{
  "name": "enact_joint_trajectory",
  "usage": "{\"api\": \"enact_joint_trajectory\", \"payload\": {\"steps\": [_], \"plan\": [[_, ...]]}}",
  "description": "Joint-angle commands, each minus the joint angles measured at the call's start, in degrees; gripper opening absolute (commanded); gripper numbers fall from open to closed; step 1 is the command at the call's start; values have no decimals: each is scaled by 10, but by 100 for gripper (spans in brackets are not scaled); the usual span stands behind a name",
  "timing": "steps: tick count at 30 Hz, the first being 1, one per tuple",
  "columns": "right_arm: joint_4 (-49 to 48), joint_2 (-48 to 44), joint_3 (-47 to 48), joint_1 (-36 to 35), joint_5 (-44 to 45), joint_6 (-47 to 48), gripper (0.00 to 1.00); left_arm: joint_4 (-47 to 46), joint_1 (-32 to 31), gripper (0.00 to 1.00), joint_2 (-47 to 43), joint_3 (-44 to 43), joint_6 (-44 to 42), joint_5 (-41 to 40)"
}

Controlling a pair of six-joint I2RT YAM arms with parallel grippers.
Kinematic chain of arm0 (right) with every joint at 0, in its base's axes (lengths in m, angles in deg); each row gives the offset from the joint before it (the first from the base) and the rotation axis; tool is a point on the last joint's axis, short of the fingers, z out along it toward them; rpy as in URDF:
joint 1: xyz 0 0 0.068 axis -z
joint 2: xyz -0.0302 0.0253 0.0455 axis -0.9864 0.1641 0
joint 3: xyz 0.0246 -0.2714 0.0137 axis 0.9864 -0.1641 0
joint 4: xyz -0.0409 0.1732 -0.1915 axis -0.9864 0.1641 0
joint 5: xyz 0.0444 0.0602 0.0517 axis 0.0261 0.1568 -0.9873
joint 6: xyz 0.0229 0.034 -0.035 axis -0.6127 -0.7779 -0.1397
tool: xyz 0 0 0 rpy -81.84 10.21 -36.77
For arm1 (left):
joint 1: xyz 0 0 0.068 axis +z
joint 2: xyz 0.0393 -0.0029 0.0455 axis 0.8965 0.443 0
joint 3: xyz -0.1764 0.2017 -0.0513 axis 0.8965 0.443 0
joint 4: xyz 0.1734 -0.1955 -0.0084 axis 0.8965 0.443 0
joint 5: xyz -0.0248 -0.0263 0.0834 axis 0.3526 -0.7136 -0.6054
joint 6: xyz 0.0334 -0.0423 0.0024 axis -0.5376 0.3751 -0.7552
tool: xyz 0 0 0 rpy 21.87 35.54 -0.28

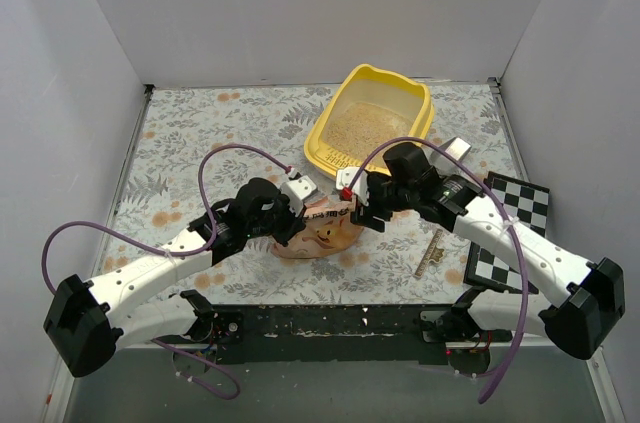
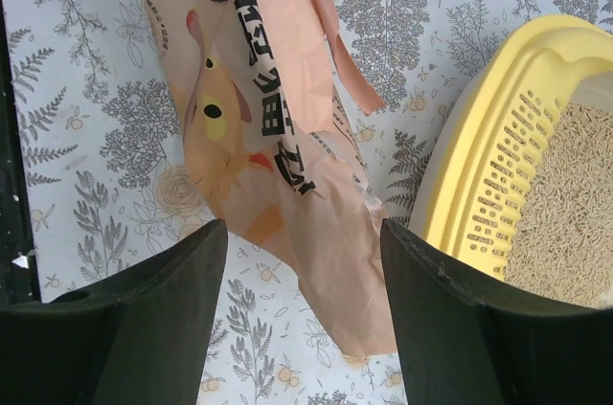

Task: Fill the litter box with clean litter

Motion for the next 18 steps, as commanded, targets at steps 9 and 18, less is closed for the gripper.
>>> {"api": "enact_joint_trajectory", "payload": {"steps": [9,18], "plan": [[-50,62,-10,14,-33,36,70,29,6,0,-40,11,-4,-17],[-29,131,-12,25,-131,30,59,24,5,0,-39,14,-4,-16]]}}
